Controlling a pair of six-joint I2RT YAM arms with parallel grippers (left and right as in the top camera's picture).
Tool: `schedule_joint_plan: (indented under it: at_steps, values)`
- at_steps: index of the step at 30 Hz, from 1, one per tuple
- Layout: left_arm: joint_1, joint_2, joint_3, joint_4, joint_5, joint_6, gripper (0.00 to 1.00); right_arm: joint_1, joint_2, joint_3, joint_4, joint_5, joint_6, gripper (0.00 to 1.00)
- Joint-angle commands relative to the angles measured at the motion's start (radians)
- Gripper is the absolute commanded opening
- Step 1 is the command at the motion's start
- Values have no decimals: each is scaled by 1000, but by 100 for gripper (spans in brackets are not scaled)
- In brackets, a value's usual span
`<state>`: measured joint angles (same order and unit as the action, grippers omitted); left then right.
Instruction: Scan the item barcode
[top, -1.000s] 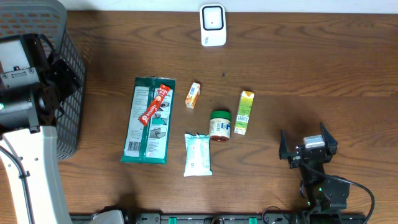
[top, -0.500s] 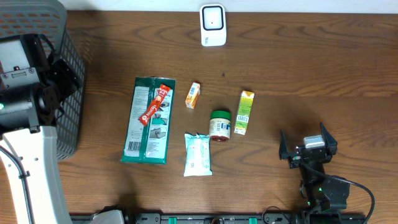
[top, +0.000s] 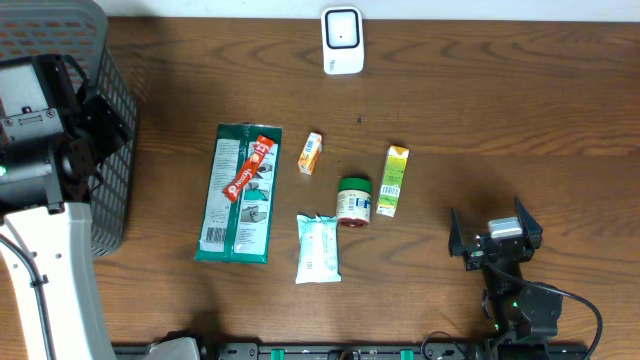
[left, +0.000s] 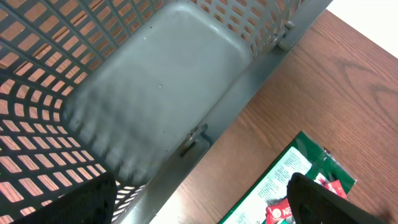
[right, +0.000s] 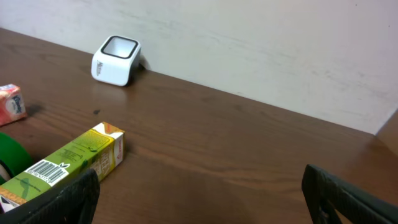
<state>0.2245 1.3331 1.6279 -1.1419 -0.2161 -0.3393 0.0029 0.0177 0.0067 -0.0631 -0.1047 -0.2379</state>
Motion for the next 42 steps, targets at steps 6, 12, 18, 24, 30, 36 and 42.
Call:
schedule_joint_plan:
  at_steps: [6,12,18,24,30,36,42]
  values:
    - [4,6,6,-2,-13,9,88,-1,-3,-1,-3,-5,13,99]
    - [4,6,6,-2,-13,9,88,-1,-3,-1,-3,-5,13,99]
    - [4,6,6,-2,-13,9,88,-1,-3,-1,-3,-5,13,99]
    - [4,6,6,-2,-13,9,88,-1,-3,-1,0,-7,13,99]
    - [4,6,6,-2,-13,9,88,-1,-3,-1,-1,-7,13,99]
    - [4,6,6,-2,-13,9,88,-1,-3,-1,-2,-9,23,99]
    - [4,6,6,-2,-13,9,88,-1,-3,-1,-2,-9,40,99]
